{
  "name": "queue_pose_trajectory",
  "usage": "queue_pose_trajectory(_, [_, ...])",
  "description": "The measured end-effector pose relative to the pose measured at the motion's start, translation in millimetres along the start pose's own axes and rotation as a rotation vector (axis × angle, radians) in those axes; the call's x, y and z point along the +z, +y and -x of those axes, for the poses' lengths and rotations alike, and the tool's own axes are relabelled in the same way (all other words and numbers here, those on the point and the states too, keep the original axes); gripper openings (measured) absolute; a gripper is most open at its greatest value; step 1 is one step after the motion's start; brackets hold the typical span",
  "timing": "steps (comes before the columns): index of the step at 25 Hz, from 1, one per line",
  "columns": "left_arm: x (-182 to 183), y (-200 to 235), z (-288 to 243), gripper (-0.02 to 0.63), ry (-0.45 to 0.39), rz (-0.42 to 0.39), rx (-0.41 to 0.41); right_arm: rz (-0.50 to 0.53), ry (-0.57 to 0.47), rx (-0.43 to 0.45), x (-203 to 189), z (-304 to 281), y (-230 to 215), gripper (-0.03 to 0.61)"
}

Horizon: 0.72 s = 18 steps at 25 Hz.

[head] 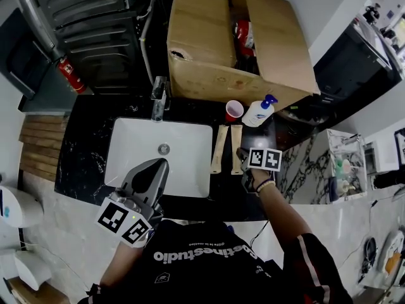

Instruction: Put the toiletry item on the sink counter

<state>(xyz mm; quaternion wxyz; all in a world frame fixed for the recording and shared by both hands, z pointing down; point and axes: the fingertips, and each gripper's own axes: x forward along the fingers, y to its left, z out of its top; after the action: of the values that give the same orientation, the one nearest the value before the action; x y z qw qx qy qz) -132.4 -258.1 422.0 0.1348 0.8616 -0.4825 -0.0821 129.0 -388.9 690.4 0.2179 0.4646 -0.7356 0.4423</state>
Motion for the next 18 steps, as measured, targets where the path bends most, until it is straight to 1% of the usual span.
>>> queue_pose_trajectory(1, [0, 0, -1, 0.014, 0.001, 0.0, -0.001, -0.004, -0.005, -0.001, 1, 0, 0, 0.078])
queue_pose_trajectory(2, [0, 0, -1, 0.014, 0.001, 0.0, -0.003, -0.009, -0.01, 0.001, 2, 1, -1, 0.124])
queue_pose_trajectory(6, [2, 0, -3, 0.014, -0.003, -0.002, -0.009, -0.029, -0.064, 0.009, 14, 12, -2, 0.141])
queue_pose_trajectory(8, [4, 1, -4, 0.014, -0.006, -0.005, -0.012, -0.032, -0.121, 0.009, 27, 29, -1, 0.141])
queue_pose_trajectory(10, [6, 1, -5, 0.014, -0.008, -0.009, -0.016, -0.021, -0.208, 0.026, 46, 55, 7, 0.128])
queue_pose_trajectory(12, [10, 2, -8, 0.014, -0.007, -0.014, -0.024, 0.022, -0.316, 0.065, 69, 89, 28, 0.095])
queue_pose_trajectory(14, [15, 2, -12, 0.014, -0.009, -0.02, -0.038, 0.105, -0.432, 0.119, 93, 126, 59, 0.065])
queue_pose_trajectory(16, [20, 0, -19, 0.014, -0.013, -0.028, -0.054, 0.184, -0.545, 0.19, 111, 164, 96, 0.046])
queue_pose_trajectory(18, [25, -4, -26, 0.014, -0.017, -0.038, -0.075, 0.261, -0.641, 0.269, 120, 199, 135, 0.038])
